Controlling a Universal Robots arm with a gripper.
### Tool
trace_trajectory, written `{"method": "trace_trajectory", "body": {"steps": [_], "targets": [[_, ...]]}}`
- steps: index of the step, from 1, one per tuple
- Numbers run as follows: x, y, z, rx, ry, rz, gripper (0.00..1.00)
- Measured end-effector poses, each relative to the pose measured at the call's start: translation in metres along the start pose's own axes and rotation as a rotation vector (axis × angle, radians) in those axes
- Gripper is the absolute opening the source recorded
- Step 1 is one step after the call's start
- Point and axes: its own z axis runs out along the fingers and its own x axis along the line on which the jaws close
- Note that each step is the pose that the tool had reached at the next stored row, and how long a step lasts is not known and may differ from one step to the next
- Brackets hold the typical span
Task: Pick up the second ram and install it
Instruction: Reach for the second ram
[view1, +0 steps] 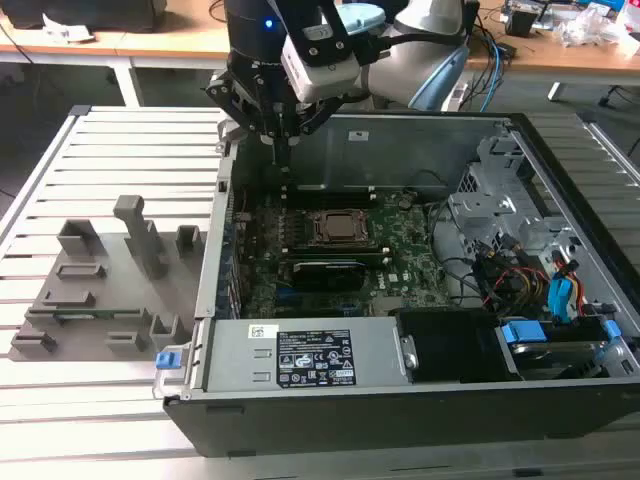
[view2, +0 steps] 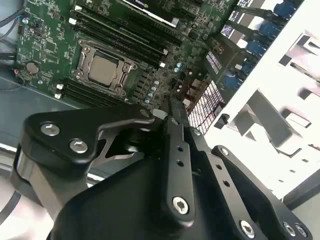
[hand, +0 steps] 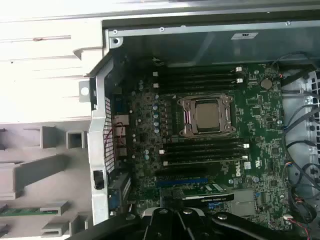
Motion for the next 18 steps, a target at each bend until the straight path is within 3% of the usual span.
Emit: {"method": "trace_trajectory", "body": {"steps": [3, 10, 18], "targets": [[0.0142, -0.0011, -0.0003, 0.0000, -0.0002, 0.000, 0.10], [0.0237, -0.0018, -0.0006, 0.0000, -0.0001, 0.000, 0.10], [0.0393, -0.0029, -0.0010, 0.0000, -0.0001, 0.000, 0.10]]}}
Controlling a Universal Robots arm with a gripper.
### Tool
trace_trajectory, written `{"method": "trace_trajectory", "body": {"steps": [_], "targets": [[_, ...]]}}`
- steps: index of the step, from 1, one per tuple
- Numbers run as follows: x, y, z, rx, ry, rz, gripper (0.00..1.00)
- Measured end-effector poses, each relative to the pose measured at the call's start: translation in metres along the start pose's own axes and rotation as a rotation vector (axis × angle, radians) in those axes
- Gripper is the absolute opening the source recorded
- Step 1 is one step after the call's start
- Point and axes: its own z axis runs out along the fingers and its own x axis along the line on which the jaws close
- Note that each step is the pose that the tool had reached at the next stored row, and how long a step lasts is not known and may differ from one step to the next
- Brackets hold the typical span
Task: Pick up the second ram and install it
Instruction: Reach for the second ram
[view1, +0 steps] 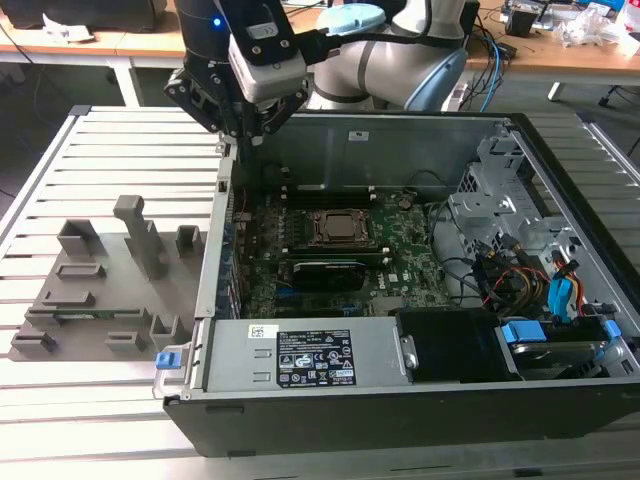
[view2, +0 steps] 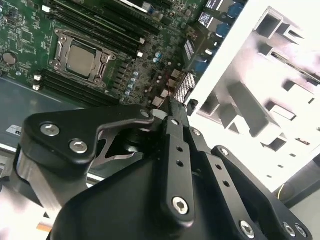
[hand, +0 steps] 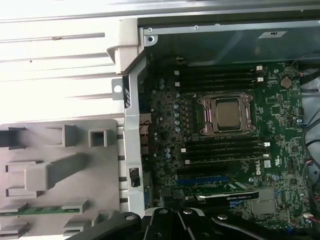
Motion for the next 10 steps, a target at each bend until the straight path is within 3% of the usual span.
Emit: {"method": "trace_trajectory", "body": {"steps": [8, 10], "targets": [[0.0231, -0.0017, -0.0006, 0.0000, 0.0000, 0.000, 0.10], [0.0258, -0.0020, -0.0007, 0.0001, 0.0000, 0.000, 0.10]]}}
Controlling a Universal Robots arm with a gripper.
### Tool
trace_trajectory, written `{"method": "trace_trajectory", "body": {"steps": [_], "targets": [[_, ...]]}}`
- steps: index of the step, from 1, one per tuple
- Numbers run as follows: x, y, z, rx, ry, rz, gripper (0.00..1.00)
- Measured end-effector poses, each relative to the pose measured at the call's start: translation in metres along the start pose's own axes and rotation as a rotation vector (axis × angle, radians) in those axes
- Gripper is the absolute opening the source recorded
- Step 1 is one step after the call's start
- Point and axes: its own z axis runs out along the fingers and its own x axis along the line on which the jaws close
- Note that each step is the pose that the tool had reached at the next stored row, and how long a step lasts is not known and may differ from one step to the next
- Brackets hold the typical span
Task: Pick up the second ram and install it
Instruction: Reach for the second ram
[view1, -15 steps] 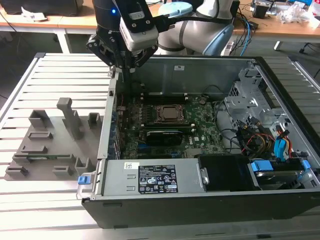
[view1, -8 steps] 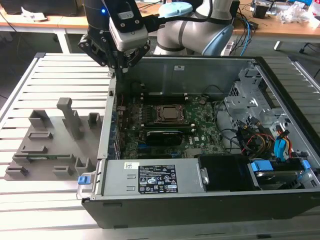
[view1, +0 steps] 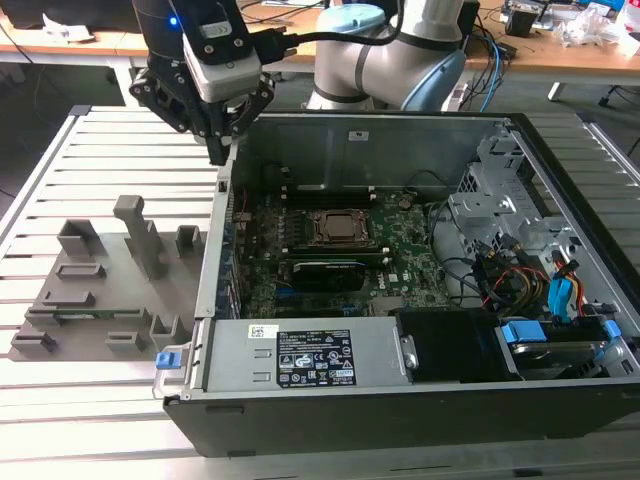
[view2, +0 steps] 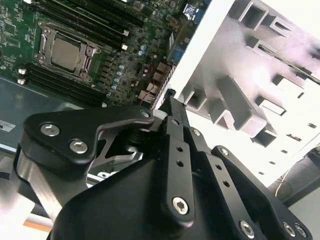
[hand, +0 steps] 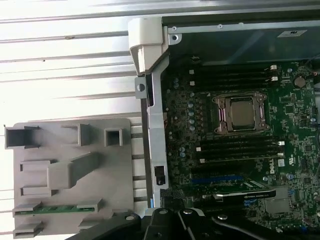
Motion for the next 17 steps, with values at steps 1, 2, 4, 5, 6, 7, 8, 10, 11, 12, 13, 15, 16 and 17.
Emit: {"method": "trace_trajectory", "body": {"steps": [1, 2, 4, 5, 6, 7, 8, 10, 11, 12, 13, 15, 16, 17], "targets": [[0.0023, -0.0002, -0.0001, 0.0000, 0.0000, 0.000, 0.10], [0.0050, -0.0004, -0.0001, -0.0001, 0.0000, 0.000, 0.10], [0.0084, -0.0006, -0.0002, -0.0001, 0.0000, 0.000, 0.10], [0.0100, -0.0007, -0.0002, -0.0001, 0.0000, 0.000, 0.10], [0.0125, -0.0009, -0.0003, -0.0001, 0.0000, 0.000, 0.10], [0.0151, -0.0011, -0.0004, 0.0000, 0.0000, 0.000, 0.10], [0.0179, -0.0013, -0.0005, 0.0000, 0.0000, 0.000, 0.10], [0.0209, -0.0016, -0.0005, 0.0000, 0.0001, 0.000, 0.10], [0.0237, -0.0017, -0.0006, 0.0000, 0.0000, 0.000, 0.10], [0.0252, -0.0019, -0.0006, -0.0001, 0.0000, 0.000, 0.10], [0.0264, -0.0019, -0.0005, -0.0001, 0.0000, 0.000, 0.10], [0.0297, -0.0022, -0.0005, -0.0001, 0.0000, 0.000, 0.10], [0.0307, -0.0023, -0.0005, -0.0001, 0.0000, 0.000, 0.10], [0.0313, -0.0023, -0.0005, -0.0001, 0.0000, 0.000, 0.10]]}}
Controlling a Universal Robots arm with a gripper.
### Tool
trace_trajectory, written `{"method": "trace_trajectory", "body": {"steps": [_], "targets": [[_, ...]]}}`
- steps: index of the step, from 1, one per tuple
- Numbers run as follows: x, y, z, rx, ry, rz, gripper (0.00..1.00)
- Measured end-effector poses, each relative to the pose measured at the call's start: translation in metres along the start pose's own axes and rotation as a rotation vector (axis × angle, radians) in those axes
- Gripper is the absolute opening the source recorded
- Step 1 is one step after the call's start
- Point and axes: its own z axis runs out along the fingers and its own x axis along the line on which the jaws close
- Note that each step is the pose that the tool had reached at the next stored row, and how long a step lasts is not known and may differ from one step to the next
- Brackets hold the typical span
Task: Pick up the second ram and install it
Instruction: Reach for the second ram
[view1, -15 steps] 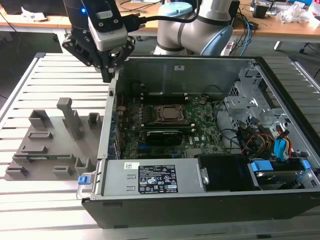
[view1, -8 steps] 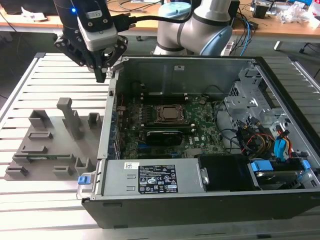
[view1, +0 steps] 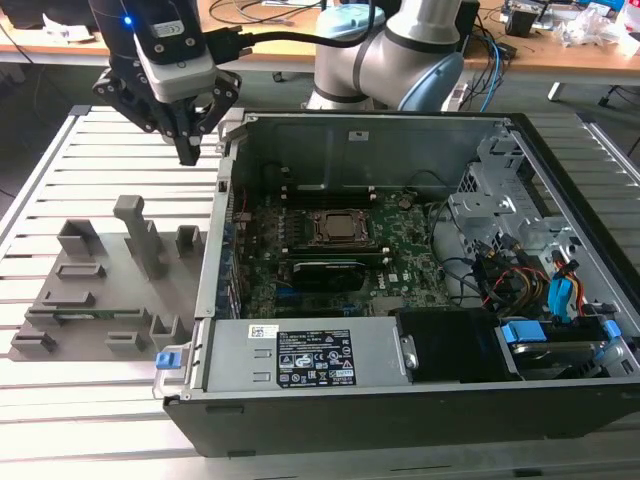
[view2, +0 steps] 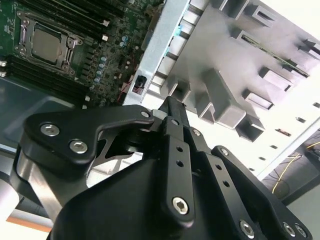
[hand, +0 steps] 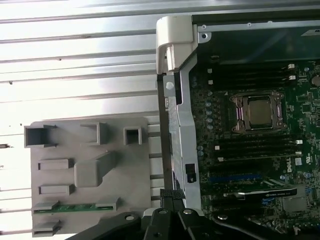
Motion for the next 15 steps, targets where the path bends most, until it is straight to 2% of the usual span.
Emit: {"method": "trace_trajectory", "body": {"steps": [8, 15], "targets": [[0.0079, -0.0006, 0.0001, 0.0001, 0.0001, 0.000, 0.10], [0.0200, -0.0015, 0.0000, 0.0000, 0.0000, 0.000, 0.10]]}}
